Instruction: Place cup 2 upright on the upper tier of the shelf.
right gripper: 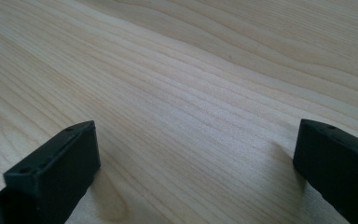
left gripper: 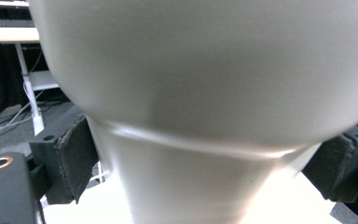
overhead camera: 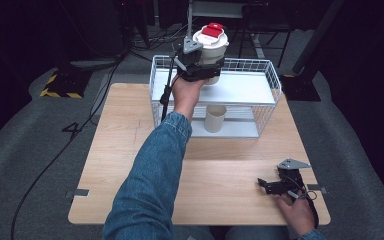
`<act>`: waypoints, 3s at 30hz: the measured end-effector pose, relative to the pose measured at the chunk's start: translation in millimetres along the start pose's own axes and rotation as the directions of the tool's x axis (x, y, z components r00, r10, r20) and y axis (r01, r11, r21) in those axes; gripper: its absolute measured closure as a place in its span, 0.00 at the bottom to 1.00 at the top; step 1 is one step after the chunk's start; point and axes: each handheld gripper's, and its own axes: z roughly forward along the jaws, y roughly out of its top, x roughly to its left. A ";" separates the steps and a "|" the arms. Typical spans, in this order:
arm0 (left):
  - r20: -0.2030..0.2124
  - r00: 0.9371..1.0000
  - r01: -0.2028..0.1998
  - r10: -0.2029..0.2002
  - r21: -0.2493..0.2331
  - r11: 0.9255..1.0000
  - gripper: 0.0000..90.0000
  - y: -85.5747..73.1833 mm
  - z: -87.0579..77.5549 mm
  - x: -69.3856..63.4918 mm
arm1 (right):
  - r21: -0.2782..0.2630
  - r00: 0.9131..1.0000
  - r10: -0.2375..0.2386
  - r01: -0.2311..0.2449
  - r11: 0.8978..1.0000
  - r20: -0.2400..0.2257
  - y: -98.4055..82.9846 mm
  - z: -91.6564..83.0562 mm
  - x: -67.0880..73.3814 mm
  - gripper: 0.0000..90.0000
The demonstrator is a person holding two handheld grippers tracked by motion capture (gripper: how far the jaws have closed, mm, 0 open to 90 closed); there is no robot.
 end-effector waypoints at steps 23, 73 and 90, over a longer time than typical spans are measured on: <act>-0.005 1.000 0.021 -0.020 0.045 0.999 0.12 -19.4 19.2 -6.4 | 0.000 1.000 0.001 -0.001 1.000 -0.001 0.1 0.1 -0.2 0.00; -0.017 0.999 -0.041 0.041 0.016 0.999 0.02 -20.7 2.4 -14.0 | -0.001 1.000 0.002 -0.002 1.000 0.000 0.1 0.1 -0.1 0.00; 0.046 0.996 -0.079 0.079 0.000 0.997 0.03 -18.1 -59.9 -26.0 | -0.001 1.000 0.001 -0.001 1.000 0.000 0.1 0.1 -0.2 0.00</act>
